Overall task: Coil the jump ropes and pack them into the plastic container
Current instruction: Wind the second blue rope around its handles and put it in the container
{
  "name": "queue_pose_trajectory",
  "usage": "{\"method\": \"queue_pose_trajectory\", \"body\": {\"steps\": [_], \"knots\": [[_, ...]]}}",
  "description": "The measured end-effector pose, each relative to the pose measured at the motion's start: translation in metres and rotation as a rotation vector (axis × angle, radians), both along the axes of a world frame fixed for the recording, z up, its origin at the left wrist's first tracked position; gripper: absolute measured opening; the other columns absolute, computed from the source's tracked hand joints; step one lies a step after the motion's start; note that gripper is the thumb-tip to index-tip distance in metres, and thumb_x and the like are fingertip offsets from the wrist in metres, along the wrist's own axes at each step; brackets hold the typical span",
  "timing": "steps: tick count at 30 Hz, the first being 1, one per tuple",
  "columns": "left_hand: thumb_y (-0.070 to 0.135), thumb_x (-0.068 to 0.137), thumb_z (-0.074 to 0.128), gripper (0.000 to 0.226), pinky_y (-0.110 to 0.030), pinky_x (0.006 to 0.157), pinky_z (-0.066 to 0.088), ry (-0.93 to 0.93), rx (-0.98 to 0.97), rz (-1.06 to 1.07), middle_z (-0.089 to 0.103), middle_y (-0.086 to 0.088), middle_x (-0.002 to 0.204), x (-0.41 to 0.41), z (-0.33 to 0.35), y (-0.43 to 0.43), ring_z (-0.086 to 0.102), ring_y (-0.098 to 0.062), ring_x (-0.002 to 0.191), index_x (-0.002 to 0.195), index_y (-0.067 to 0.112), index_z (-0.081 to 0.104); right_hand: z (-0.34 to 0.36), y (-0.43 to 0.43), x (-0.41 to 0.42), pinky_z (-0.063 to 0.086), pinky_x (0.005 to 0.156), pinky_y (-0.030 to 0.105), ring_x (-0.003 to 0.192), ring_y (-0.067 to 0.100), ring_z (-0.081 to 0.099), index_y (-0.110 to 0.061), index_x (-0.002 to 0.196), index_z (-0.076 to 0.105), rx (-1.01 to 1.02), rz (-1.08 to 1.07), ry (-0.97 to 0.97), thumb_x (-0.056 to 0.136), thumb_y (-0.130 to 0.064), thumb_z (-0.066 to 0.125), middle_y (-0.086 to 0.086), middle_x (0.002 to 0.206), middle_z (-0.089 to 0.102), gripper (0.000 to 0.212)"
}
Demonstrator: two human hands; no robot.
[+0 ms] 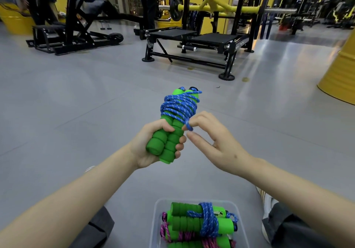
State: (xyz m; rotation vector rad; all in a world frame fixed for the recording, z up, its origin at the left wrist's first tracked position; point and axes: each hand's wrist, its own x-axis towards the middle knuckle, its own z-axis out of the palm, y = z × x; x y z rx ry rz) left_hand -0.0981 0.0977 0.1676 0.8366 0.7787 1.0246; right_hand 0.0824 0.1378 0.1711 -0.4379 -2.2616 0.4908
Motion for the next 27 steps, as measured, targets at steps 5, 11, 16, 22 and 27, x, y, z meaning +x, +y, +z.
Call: {"method": "queue_pose_trajectory", "body": {"steps": [5, 11, 16, 22, 27], "knots": [[0.013, 0.069, 0.045, 0.020, -0.026, 0.054, 0.048, -0.049, -0.052, 0.057, 0.053, -0.009, 0.070, 0.023, 0.003, 0.000, 0.050, -0.018, 0.057, 0.086, 0.009, 0.055, 0.000, 0.016, 0.004, 0.041, 0.077, 0.030, 0.081, 0.028, 0.051, -0.013, 0.103, 0.051, 0.317, -0.100, -0.075, 0.091, -0.006, 0.045, 0.010, 0.091, 0.060, 0.015], [0.012, 0.069, 0.046, 0.018, -0.026, 0.054, 0.047, -0.093, -0.092, 0.087, 0.051, -0.009, 0.071, 0.031, 0.006, -0.001, 0.049, -0.018, 0.057, 0.086, 0.008, 0.051, 0.003, 0.020, 0.004, 0.038, 0.070, 0.024, 0.073, 0.022, 0.043, -0.004, 0.092, 0.056, 0.507, -0.185, -0.136, 0.089, -0.004, 0.047, 0.009, 0.080, 0.062, 0.009], [0.012, 0.072, 0.044, 0.020, -0.025, 0.055, 0.049, -0.196, -0.128, 0.112, 0.052, -0.010, 0.072, 0.035, 0.006, -0.003, 0.050, -0.018, 0.058, 0.083, 0.006, 0.061, 0.009, 0.015, 0.004, 0.036, 0.065, 0.027, 0.071, 0.016, 0.039, -0.001, 0.086, 0.058, 0.413, -0.218, -0.164, 0.090, -0.015, 0.042, 0.006, 0.074, 0.059, 0.022], [0.011, 0.072, 0.045, 0.025, -0.026, 0.056, 0.050, -0.177, -0.155, 0.127, 0.051, -0.010, 0.073, 0.036, 0.002, -0.004, 0.051, -0.018, 0.058, 0.094, 0.005, 0.055, 0.006, 0.014, 0.007, 0.041, 0.062, 0.031, 0.070, 0.024, 0.056, -0.007, 0.087, 0.056, 0.304, -0.219, -0.187, 0.088, -0.022, 0.043, 0.002, 0.076, 0.061, 0.019], [0.011, 0.071, 0.045, 0.024, -0.026, 0.056, 0.050, -0.176, -0.179, 0.113, 0.051, -0.009, 0.073, 0.036, -0.004, -0.005, 0.050, -0.017, 0.059, 0.092, 0.005, 0.054, 0.009, 0.010, 0.009, 0.046, 0.073, 0.028, 0.079, 0.016, 0.058, -0.028, 0.090, 0.034, -0.012, -0.214, -0.209, 0.090, -0.021, 0.058, -0.007, 0.083, 0.059, 0.025]]}}
